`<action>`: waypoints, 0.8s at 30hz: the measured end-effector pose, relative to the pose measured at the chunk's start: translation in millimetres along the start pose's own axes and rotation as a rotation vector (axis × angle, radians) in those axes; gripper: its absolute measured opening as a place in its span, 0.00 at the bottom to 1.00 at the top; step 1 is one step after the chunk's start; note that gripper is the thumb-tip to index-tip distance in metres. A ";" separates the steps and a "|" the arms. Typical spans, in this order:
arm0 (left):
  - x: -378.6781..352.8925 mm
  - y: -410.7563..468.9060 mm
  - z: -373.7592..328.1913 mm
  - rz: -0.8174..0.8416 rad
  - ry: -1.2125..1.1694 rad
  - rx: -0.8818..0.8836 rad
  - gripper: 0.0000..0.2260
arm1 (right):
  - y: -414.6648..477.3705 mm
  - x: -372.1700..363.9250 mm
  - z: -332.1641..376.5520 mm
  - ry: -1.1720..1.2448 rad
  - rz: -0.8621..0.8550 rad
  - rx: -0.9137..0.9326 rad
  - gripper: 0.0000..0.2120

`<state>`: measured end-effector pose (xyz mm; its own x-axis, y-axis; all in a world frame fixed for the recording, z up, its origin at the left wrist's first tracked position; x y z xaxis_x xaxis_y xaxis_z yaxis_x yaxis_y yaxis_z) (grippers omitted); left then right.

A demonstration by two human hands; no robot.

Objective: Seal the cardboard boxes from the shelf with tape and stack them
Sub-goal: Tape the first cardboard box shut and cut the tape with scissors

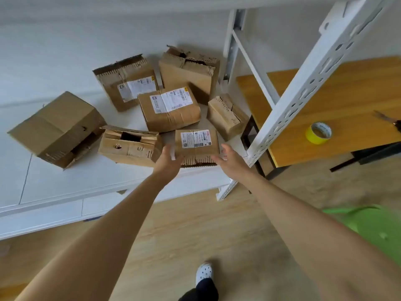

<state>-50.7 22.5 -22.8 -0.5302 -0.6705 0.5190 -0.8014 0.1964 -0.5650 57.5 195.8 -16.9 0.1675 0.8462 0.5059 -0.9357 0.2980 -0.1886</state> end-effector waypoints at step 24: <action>-34.9 -42.5 33.7 0.065 -0.227 0.089 0.17 | -59.7 -18.5 -31.7 0.330 -0.181 -0.099 0.25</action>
<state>11.2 13.4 -38.5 -0.4962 -0.8039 0.3281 -0.7349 0.1876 -0.6518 120.1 176.4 -41.6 0.4333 0.8676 0.2439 -0.8500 0.4833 -0.2096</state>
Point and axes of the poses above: each hand's wrist, its own y-axis towards the middle knuckle, its own x-axis out of the back of the hand, z = x × y, the point moved 6 cm from there along y, towards the middle knuckle, and after that the axes turned 15 degrees about x, right-handed, at the moved point
